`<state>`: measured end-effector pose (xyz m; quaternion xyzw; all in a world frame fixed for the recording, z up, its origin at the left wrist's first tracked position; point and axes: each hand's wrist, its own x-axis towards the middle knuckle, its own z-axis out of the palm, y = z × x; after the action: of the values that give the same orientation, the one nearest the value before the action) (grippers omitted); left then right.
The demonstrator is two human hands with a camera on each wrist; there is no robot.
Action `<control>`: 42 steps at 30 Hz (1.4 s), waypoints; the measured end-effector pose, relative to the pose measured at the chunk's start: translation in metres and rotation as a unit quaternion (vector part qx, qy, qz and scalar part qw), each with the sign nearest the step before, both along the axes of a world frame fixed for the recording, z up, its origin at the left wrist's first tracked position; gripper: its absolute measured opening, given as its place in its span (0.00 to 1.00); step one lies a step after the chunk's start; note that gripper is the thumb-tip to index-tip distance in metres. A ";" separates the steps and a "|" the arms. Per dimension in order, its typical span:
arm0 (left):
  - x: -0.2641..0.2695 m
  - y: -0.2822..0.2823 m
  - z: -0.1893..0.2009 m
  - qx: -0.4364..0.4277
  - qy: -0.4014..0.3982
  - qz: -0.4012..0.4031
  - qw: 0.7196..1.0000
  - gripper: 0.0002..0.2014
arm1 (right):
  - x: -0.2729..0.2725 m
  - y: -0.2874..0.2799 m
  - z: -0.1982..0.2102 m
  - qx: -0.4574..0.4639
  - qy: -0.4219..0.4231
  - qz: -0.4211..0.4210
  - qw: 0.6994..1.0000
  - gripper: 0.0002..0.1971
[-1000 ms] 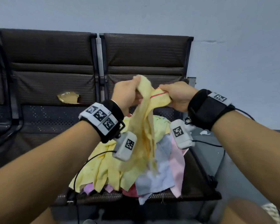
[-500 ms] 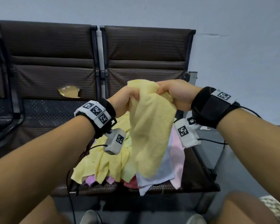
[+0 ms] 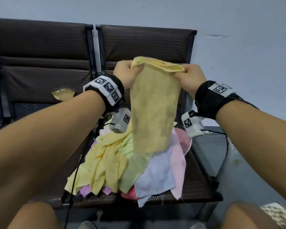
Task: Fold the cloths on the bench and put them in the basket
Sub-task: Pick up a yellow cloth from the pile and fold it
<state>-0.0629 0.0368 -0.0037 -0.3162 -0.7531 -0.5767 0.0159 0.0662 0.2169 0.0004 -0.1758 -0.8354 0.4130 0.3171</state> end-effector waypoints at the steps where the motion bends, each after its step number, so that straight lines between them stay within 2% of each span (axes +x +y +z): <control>1: -0.001 0.001 0.006 0.039 -0.004 -0.007 0.999 0.13 | -0.002 -0.002 0.004 0.002 0.030 0.002 1.000 0.13; 4: 0.001 -0.006 0.012 0.110 -0.023 -0.063 0.992 0.07 | -0.001 -0.007 0.006 -0.017 0.087 0.029 0.996 0.17; 6: 0.006 -0.017 0.000 0.111 -0.058 -0.097 0.987 0.06 | 0.007 -0.008 -0.006 -0.014 0.072 0.047 0.996 0.14; 8: 0.012 -0.029 -0.027 0.077 -0.109 -0.111 0.985 0.05 | 0.017 -0.010 -0.032 -0.025 0.014 0.071 0.997 0.11; 11: 0.027 -0.051 -0.083 -0.045 -0.197 -0.135 0.970 0.07 | 0.036 -0.014 -0.087 -0.086 -0.114 0.118 0.983 0.12; 13: 0.038 -0.066 -0.120 -0.141 -0.256 -0.168 0.942 0.08 | 0.051 -0.018 -0.126 -0.134 -0.227 0.148 0.953 0.10; 16: 0.053 -0.082 -0.160 -0.275 -0.323 -0.225 0.877 0.10 | 0.070 -0.028 -0.174 -0.207 -0.379 0.189 0.882 0.08; 18: 0.058 -0.084 -0.174 -0.327 -0.339 -0.255 0.845 0.12 | 0.077 -0.033 -0.191 -0.233 -0.419 0.213 0.851 0.05; 19: 0.058 -0.083 -0.178 -0.337 -0.341 -0.255 0.840 0.13 | 0.077 -0.033 -0.196 -0.238 -0.426 0.212 0.847 0.05; 21: 0.052 -0.075 -0.183 -0.329 -0.334 -0.228 0.853 0.14 | 0.073 -0.031 -0.200 -0.237 -0.429 0.197 0.849 0.07; 23: 0.043 -0.063 -0.187 -0.296 -0.316 -0.182 0.883 0.13 | 0.064 -0.026 -0.198 -0.235 -0.415 0.176 0.861 0.06; 26: 0.025 -0.039 -0.197 -0.226 -0.268 -0.091 0.932 0.10 | 0.043 -0.013 -0.197 -0.238 -0.354 0.119 0.897 0.12; 28: 0.011 -0.024 -0.204 -0.195 -0.240 -0.038 0.950 0.15 | 0.026 -0.004 -0.199 -0.192 -0.318 0.074 0.925 0.13; 30: -0.003 -0.013 -0.210 -0.178 -0.205 -0.004 0.962 0.15 | 0.011 0.001 -0.204 -0.149 -0.289 0.033 0.945 0.14; 33: -0.016 -0.001 -0.219 -0.144 -0.189 0.029 0.971 0.12 | -0.007 0.005 -0.218 -0.132 -0.236 -0.017 0.963 0.12; 35: -0.018 0.000 -0.225 -0.141 -0.181 0.057 0.972 0.15 | -0.012 0.007 -0.228 -0.104 -0.225 -0.033 0.968 0.14; 36: -0.017 -0.002 -0.227 -0.155 -0.147 0.068 0.975 0.17 | -0.012 0.006 -0.230 -0.086 -0.221 -0.031 0.971 0.17; 38: -0.007 -0.012 -0.230 -0.170 -0.047 0.062 0.982 0.14 | -0.006 0.004 -0.228 0.000 -0.200 -0.017 0.980 0.23; 40: 0.008 -0.027 -0.231 -0.171 0.007 -0.011 0.985 0.09 | 0.008 -0.004 -0.224 0.120 -0.164 0.019 0.979 0.17; 42: 0.020 -0.044 -0.236 -0.228 0.026 -0.119 0.966 0.12 | 0.025 -0.009 -0.222 0.178 -0.185 0.102 0.961 0.08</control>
<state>-0.0426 -0.0069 -0.2394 -0.4138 -0.8210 -0.3788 -0.1061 0.0917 0.2076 -0.2216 -0.1036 -0.9532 0.2477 0.1390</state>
